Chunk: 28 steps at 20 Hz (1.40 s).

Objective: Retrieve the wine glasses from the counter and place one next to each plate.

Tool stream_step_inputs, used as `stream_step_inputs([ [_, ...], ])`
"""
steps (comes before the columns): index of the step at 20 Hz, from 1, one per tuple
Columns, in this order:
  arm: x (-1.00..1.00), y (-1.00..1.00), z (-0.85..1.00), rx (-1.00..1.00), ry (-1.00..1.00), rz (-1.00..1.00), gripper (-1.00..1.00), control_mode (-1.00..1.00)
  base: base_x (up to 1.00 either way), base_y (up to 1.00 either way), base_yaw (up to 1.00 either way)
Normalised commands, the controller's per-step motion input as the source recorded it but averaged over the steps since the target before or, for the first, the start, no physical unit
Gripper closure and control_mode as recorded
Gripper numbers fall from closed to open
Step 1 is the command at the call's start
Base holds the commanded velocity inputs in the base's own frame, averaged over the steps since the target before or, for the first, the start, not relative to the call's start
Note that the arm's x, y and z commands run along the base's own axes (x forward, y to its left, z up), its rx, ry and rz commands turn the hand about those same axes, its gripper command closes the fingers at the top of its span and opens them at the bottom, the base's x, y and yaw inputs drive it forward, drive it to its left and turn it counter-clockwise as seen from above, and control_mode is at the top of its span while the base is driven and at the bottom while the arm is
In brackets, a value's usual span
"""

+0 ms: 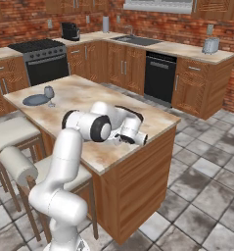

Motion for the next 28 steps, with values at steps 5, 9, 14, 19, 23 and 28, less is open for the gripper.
stream_step_inputs([
  [5, -0.58, -0.37, 0.05, 0.00, -0.07, -0.11, -1.00, -1.00, 0.00, 0.00, 0.00],
  [9, -0.60, -0.32, 0.12, 0.00, 0.00, -0.10, -1.00, -1.00, 0.00, 0.00, 0.00],
  [14, -0.65, -0.22, 0.55, 0.00, -0.10, -0.12, -1.00, -1.00, 0.00, 0.00, 0.00],
  [19, -0.75, -0.03, 0.81, 0.00, -0.13, -0.15, -1.00, -1.00, 0.00, 0.00, 0.00],
  [23, -0.67, 0.01, 1.00, 0.00, -0.10, -0.10, -1.00, -1.00, 0.00, 0.00, 0.00],
  [28, -0.58, 0.10, 1.00, 0.04, -0.13, 0.00, -1.00, -1.00, 0.00, 0.00, 0.00],
])
